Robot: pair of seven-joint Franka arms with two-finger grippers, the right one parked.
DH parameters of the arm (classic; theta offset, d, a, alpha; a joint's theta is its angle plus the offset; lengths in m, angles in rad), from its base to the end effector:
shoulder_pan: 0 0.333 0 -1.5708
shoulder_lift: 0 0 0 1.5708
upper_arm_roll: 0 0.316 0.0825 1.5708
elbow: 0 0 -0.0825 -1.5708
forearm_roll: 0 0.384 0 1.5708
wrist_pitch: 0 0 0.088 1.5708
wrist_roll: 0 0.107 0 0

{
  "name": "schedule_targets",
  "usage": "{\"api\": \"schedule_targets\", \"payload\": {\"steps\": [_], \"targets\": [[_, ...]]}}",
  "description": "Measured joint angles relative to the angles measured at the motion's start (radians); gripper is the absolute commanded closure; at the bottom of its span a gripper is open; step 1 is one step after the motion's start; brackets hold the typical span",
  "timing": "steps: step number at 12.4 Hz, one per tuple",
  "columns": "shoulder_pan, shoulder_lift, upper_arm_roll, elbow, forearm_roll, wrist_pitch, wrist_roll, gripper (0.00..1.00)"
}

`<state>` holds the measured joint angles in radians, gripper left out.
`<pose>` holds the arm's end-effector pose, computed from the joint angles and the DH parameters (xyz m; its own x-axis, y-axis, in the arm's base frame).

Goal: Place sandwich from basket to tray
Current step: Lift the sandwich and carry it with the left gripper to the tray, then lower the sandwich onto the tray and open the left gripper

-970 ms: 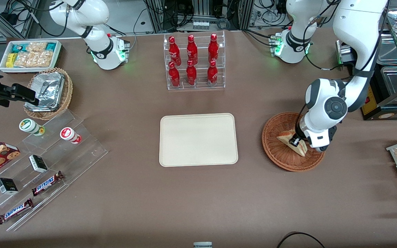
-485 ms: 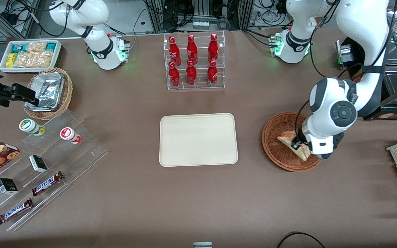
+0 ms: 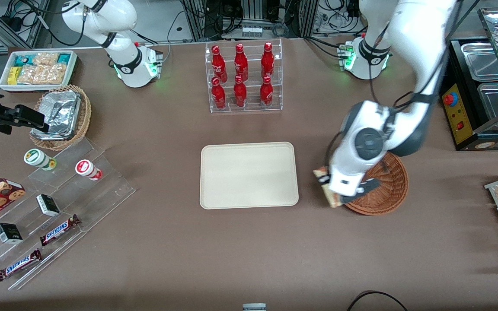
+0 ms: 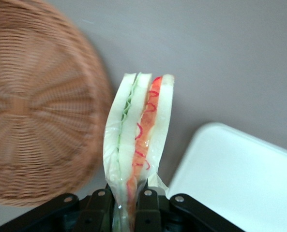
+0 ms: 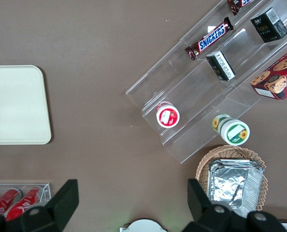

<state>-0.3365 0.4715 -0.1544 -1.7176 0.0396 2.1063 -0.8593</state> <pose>0.5844 -0.2996 0.3109 0.9323 0.3531 -0.0784 0.3516 -0.9356 -0.0335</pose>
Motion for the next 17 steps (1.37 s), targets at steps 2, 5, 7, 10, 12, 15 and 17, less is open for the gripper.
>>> {"api": "schedule_targets", "payload": {"steps": [2,5,7,10,12,15,17], "targets": [[-0.072,0.072,-0.002,0.081,-0.001,0.000,0.012,1.00],[-0.193,0.196,-0.002,0.218,-0.016,-0.006,-0.022,1.00],[-0.263,0.278,-0.001,0.302,-0.017,-0.029,-0.080,1.00],[-0.318,0.380,0.000,0.440,-0.018,-0.105,-0.098,1.00],[-0.325,0.404,0.000,0.493,-0.018,-0.144,-0.098,1.00],[-0.330,0.414,0.000,0.505,-0.018,-0.147,-0.098,0.00],[-0.331,0.421,0.000,0.505,-0.019,-0.147,-0.099,0.00]]}}
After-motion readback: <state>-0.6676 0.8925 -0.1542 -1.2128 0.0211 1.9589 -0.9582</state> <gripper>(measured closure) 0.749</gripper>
